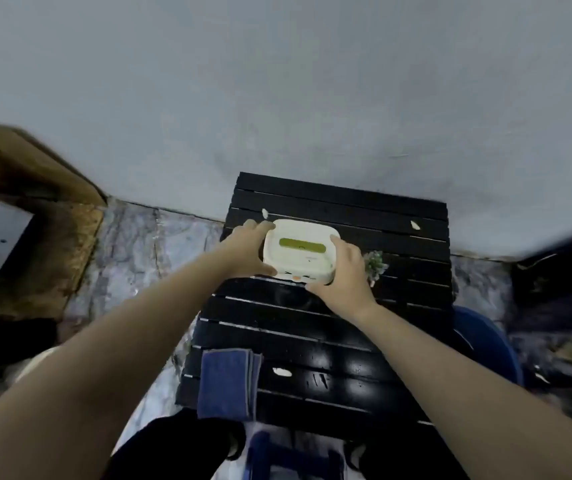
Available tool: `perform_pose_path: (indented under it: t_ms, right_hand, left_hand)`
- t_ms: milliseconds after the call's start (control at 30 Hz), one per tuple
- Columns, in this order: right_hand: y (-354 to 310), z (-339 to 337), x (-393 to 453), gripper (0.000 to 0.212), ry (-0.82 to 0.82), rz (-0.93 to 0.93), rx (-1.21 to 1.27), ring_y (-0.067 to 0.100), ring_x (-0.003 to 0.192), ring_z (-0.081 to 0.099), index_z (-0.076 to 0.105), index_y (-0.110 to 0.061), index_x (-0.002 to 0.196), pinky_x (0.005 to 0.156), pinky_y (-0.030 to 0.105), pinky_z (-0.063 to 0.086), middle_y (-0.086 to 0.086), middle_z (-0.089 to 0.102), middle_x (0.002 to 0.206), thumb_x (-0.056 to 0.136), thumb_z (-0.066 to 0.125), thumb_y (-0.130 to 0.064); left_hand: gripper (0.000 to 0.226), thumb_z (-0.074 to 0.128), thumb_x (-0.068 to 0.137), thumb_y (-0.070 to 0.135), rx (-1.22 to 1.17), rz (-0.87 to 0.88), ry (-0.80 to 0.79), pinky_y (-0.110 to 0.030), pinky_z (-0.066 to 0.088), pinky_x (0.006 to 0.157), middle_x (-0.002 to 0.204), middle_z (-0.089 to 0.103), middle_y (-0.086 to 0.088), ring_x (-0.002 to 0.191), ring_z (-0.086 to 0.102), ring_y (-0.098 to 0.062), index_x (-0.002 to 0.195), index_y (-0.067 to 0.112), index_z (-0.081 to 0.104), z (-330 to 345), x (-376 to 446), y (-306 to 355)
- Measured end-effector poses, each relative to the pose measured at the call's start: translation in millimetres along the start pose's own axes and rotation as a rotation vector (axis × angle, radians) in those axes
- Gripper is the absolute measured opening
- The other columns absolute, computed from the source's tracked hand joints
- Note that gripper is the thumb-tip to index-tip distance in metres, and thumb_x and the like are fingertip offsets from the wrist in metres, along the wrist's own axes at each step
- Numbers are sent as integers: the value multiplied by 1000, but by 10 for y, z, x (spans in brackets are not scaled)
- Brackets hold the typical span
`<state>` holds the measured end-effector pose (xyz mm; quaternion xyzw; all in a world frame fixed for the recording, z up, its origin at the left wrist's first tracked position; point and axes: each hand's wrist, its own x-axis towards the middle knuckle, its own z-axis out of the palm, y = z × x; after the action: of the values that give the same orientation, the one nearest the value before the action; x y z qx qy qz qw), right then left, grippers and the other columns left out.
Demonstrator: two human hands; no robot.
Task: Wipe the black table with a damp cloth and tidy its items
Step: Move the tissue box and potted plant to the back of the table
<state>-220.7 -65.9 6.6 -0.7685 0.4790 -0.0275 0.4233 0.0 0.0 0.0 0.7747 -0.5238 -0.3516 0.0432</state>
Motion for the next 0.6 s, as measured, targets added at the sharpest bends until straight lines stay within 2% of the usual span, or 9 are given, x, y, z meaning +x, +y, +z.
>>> perform_pose_path:
  t_ms: [133, 233, 433, 600]
  right_hand:
    - [384, 416, 50, 111, 43, 26, 95, 22, 153, 5, 11, -25, 158, 123, 40, 22, 7, 5, 165, 77, 86, -16]
    - [627, 699, 128, 113, 148, -19, 198, 18, 155, -1, 4, -33, 158, 120, 33, 16, 6, -4, 167, 80, 83, -12]
    - [991, 1145, 251, 102, 333, -181, 354, 15, 153, 18, 11, -29, 157, 122, 43, 30, 2, 18, 164, 84, 80, -17]
    - [1137, 1365, 374, 87, 476, -296, 357, 14, 151, 23, 14, -31, 157, 120, 44, 33, 1, 24, 162, 92, 70, -14]
  left_hand:
    - [108, 85, 69, 42, -139, 57, 119, -44, 38, 113, 150, 30, -7, 136, 36, -30, 153, 37, 18, 551, 80, -292]
    - [107, 85, 72, 38, -209, 169, 207, -49, 37, 114, 157, 22, -8, 144, 29, -29, 152, 47, 15, 888, 141, -442]
    - [90, 81, 80, 28, -273, 361, 429, -32, 31, 119, 158, 25, 2, 147, 27, -11, 153, 34, 28, 1322, 190, -560]
    - [67, 69, 92, 26, -313, 381, 620, -37, 43, 112, 152, 38, 4, 140, 39, -10, 150, 34, 36, 1583, 272, -644]
